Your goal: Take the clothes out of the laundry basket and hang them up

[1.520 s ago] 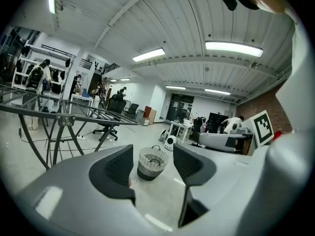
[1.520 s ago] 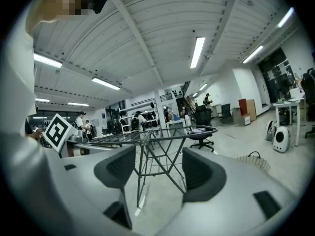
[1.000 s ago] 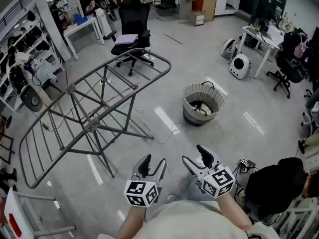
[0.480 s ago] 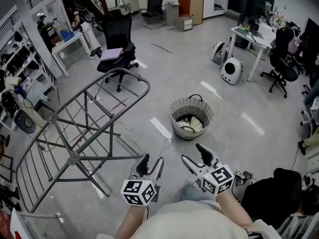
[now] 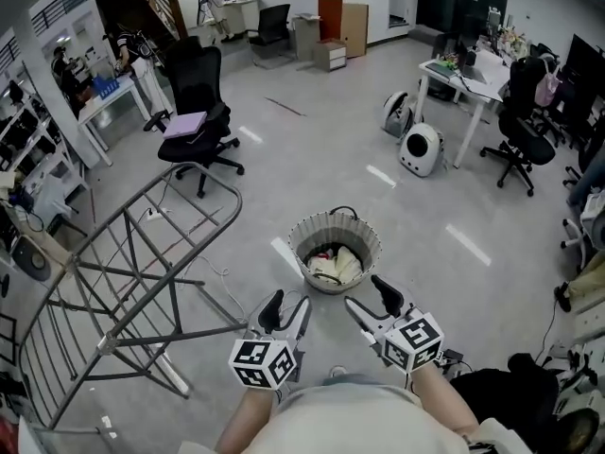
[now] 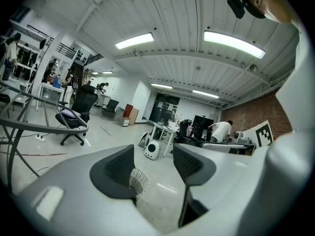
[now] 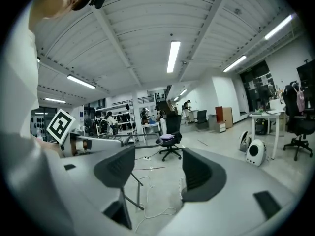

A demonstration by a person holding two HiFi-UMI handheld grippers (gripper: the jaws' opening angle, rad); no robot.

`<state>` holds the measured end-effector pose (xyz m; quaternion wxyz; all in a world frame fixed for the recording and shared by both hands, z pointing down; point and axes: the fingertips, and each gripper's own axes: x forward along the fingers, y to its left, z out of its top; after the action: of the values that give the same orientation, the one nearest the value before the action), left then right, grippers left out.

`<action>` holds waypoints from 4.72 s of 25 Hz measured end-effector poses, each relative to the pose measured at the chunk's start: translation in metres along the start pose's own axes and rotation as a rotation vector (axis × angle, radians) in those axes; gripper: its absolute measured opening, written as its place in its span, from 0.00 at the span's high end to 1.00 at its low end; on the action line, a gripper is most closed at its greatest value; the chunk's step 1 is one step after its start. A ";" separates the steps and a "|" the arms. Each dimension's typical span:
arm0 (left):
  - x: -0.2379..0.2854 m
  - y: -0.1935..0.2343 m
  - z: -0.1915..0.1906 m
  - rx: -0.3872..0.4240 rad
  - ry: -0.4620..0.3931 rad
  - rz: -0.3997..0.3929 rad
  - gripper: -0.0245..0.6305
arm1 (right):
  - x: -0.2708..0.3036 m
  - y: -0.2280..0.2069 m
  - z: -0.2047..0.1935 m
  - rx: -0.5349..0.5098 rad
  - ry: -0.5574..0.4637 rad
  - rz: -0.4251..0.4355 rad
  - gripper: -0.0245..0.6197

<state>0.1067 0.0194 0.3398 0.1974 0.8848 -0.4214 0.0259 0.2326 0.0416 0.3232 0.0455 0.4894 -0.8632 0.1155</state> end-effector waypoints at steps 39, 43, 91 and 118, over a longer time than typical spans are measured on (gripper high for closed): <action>0.366 0.097 -0.069 -0.026 0.403 -0.315 0.59 | 0.193 -0.264 -0.061 0.231 0.170 -0.364 0.54; 0.398 0.119 -0.097 -0.021 0.450 -0.301 0.59 | 0.211 -0.287 -0.086 0.243 0.199 -0.381 0.54; 0.540 0.203 -0.665 0.161 1.181 -0.258 0.92 | 0.240 -0.427 -0.416 0.450 0.288 -0.338 0.55; 0.446 0.075 -0.119 -0.055 0.501 -0.485 0.93 | 0.238 -0.285 -0.215 0.267 0.505 -0.212 0.51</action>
<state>0.3515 -0.3063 0.5686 0.3190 0.9195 -0.1380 0.1834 0.3461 -0.2454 0.6218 0.2059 0.5340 -0.7459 0.3407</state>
